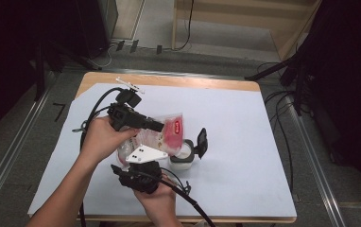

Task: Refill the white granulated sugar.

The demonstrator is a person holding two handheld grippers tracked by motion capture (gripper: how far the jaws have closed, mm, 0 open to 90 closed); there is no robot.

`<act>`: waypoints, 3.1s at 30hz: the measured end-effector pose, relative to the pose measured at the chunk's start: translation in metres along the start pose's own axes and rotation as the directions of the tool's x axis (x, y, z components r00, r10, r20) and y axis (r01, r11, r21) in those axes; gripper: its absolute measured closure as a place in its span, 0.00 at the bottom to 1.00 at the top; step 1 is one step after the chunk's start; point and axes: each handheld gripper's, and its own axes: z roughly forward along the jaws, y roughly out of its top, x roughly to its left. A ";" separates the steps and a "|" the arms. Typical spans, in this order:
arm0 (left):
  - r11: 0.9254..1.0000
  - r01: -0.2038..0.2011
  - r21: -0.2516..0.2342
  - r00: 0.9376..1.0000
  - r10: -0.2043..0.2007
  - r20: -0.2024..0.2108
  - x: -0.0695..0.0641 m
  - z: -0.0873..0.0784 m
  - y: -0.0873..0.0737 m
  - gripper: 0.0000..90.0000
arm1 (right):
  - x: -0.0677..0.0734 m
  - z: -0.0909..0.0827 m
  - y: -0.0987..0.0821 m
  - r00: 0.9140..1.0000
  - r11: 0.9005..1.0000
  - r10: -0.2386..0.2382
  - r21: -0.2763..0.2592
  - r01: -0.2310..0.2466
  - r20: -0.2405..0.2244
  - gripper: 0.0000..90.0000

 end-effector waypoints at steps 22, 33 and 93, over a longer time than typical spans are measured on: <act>1.000 -0.001 0.002 1.000 0.001 0.000 -0.001 0.000 0.000 0.83 | 0.001 0.000 -0.001 1.000 1.000 -0.001 -0.005 0.001 0.007 0.71; 1.000 -0.006 0.006 1.000 0.006 -0.001 -0.001 0.000 0.001 0.83 | 0.000 0.000 -0.001 1.000 1.000 -0.001 -0.013 0.001 0.012 0.71; 1.000 -0.006 0.005 1.000 0.006 -0.002 -0.003 0.001 0.004 0.83 | 0.000 -0.001 0.000 1.000 1.000 0.003 -0.021 -0.003 0.015 0.71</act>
